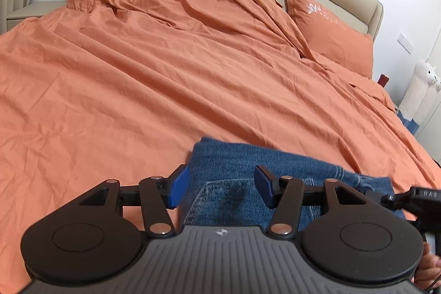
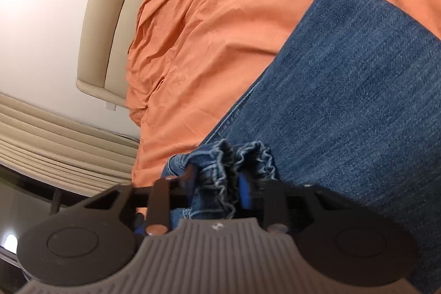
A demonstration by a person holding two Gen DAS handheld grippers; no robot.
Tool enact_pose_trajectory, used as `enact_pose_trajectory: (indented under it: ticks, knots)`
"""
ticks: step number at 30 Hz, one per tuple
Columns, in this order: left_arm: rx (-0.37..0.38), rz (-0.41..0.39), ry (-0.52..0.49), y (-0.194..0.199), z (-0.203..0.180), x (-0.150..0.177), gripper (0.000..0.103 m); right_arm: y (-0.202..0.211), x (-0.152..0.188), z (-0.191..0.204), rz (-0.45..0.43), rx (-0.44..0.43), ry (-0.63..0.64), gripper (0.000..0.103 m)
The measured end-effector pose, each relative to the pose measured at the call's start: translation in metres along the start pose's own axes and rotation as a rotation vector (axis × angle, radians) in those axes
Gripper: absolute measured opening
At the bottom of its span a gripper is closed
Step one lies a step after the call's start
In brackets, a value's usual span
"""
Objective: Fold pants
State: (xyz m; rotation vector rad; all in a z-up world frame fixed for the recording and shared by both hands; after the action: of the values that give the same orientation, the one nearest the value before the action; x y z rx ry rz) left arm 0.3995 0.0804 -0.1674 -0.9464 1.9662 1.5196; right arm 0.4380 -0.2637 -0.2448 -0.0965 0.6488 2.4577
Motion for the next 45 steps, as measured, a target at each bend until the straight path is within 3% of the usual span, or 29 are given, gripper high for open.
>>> enact_pose_trajectory:
  ticks: [4,10,14,17,21,28,32,36,38,40,41,45]
  knots:
    - [0.008,-0.034,0.021,0.009,0.007,-0.010,0.063,0.011,0.003,0.036,-0.028,0.067,0.170,0.015]
    - [0.035,-0.085,0.090,0.026,0.023,-0.018,0.063,0.016,0.001,0.153,-0.006,0.144,0.441,0.013]
    - [0.072,-0.101,0.108,0.036,0.026,-0.022,0.061,0.026,-0.008,0.222,-0.001,0.163,0.537,0.013]
    - [0.110,-0.101,0.104,0.039,0.024,-0.023,0.061,0.046,-0.023,0.239,-0.038,0.213,0.569,0.013]
    - [0.153,-0.074,0.052,0.034,0.010,-0.017,0.060,0.075,-0.046,0.207,-0.079,0.305,0.509,0.013]
    - [0.186,0.015,-0.100,0.012,-0.027,0.011,0.060,0.094,-0.078,0.060,-0.095,0.474,0.298,0.013]
    - [0.158,0.063,-0.161,-0.005,-0.038,0.026,0.060,0.081,-0.084,0.007,-0.108,0.465,0.263,0.013]
    - [0.129,0.115,-0.180,-0.023,-0.035,0.038,0.060,0.069,-0.088,-0.023,-0.097,0.489,0.231,0.013]
    - [0.116,0.130,-0.187,-0.029,-0.033,0.040,0.060,0.063,-0.086,-0.026,-0.093,0.506,0.242,0.017]
    - [0.103,0.135,-0.188,-0.030,-0.033,0.040,0.060,0.067,-0.084,-0.023,-0.110,0.526,0.245,0.029]
    - [0.091,0.132,-0.190,-0.028,-0.033,0.039,0.060,0.072,-0.083,-0.018,-0.120,0.517,0.237,0.029]
    - [0.067,0.116,-0.201,-0.005,-0.035,0.029,0.060,0.123,-0.064,0.009,-0.254,0.520,0.255,0.032]
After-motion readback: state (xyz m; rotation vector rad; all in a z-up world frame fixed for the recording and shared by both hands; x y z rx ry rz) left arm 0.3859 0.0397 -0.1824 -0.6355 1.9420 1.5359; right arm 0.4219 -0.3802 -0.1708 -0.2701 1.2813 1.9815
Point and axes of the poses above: each gripper's, at about its wrist camera, not at the fingertips, and y roughly against the way its jaws point, z to its left, x to its underside, the point moved 6 cm from there along -y, roughly the way its jaws point, and after that the axes turned 2 degrees about z, right-handed, at the moved point
